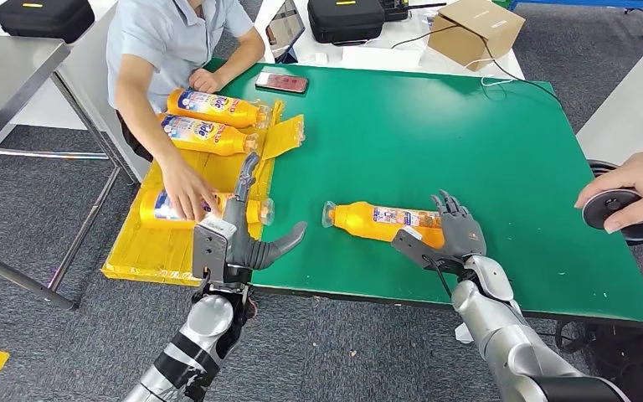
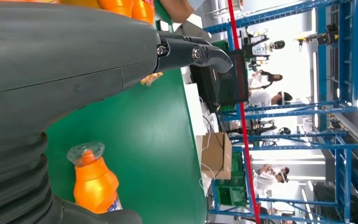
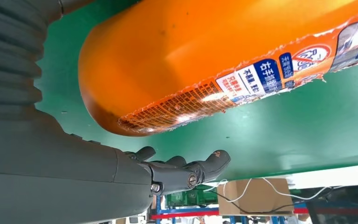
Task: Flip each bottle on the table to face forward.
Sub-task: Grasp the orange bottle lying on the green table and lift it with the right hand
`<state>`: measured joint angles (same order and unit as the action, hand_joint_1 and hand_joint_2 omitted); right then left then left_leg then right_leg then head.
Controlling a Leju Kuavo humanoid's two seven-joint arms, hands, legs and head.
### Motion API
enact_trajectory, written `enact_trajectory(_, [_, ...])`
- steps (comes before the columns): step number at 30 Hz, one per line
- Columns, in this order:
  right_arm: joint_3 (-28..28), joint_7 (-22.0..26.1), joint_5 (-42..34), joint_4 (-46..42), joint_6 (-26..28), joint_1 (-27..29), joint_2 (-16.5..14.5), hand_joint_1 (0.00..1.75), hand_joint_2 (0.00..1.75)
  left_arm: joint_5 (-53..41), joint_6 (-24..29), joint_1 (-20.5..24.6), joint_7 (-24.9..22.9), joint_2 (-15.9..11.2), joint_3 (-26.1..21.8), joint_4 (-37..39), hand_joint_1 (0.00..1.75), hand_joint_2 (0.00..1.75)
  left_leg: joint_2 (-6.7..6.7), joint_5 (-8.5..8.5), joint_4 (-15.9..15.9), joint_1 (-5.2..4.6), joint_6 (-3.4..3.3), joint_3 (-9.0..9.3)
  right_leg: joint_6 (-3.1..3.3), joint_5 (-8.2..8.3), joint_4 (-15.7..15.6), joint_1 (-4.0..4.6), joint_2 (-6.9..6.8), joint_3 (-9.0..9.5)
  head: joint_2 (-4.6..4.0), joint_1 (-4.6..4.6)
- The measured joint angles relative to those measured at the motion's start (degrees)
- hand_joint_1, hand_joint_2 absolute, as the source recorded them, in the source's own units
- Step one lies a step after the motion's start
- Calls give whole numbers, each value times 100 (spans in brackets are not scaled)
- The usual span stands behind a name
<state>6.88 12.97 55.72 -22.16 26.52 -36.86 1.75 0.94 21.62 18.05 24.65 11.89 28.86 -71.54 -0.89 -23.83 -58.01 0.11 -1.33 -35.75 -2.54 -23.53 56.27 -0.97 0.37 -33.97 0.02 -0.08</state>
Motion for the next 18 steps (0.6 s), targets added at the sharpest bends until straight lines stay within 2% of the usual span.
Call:
enact_trajectory(4, [50, -245, 104, 83, -252, -32, -4, 0, 175, 79, 6, 14, 0, 1, 25, 59, 0, 175, 0, 0, 0, 0, 0, 0, 0, 0, 0, 0, 0, 0, 0, 1])
enact_trajectory(8, [88, -759, 193, 185, -919, -151, -2, 0, 175, 152, 3, 36, -3, 5, 37, 100, 0, 175, 6, 0, 0, 0, 0, 5, 0, 0, -1, 0, 3, 1, 0, 0])
enact_trajectory(10, [93, -866, 196, 220, -1105, -215, 4, 0, 175, 165, 1, 54, -7, 12, 49, 121, 0, 175, 8, 0, 0, 0, 0, 8, 0, 0, -2, 0, 3, 4, 0, 1])
enact_trajectory(11, [95, -886, 196, 234, -1148, -234, 7, 10, 175, 168, -1, 59, -9, 16, 56, 129, 0, 175, 7, 0, 0, 0, 0, 9, 0, 0, -2, 0, 3, 5, 0, 1])
enact_trajectory(12, [97, -895, 196, 246, -1172, -246, 8, 48, 175, 170, -1, 62, -10, 19, 62, 134, 0, 175, 6, 0, 0, 0, 0, 9, 0, 1, -2, 0, 3, 6, 0, 1])
enact_trajectory(14, [100, -904, 196, 268, -1256, -261, 12, 135, 175, 187, -2, 67, -14, 23, 72, 140, 0, 175, 6, 0, 0, 0, 0, 11, -1, 2, -2, 0, 3, 8, 0, 1])
enact_trajectory(15, [101, -909, 193, 277, -1324, -269, 17, 168, 175, 205, -6, 72, -16, 25, 76, 148, 0, 175, 7, 0, 0, 0, -1, 14, -2, 2, -2, 0, 3, 9, 0, 1])
enact_trajectory(16, [101, -913, 185, 286, -1409, -277, 25, 174, 175, 232, -12, 77, -20, 26, 80, 157, 0, 175, 7, 0, 0, 0, 0, 16, -2, 2, -2, 0, 3, 11, 0, 1])
enact_trajectory(18, [100, -897, 158, 302, -1545, -291, 46, 175, 175, 274, -27, 85, -24, 26, 85, 177, 0, 175, 7, 0, 0, 0, 0, 22, -2, 2, -3, 0, 3, 16, 0, 1])
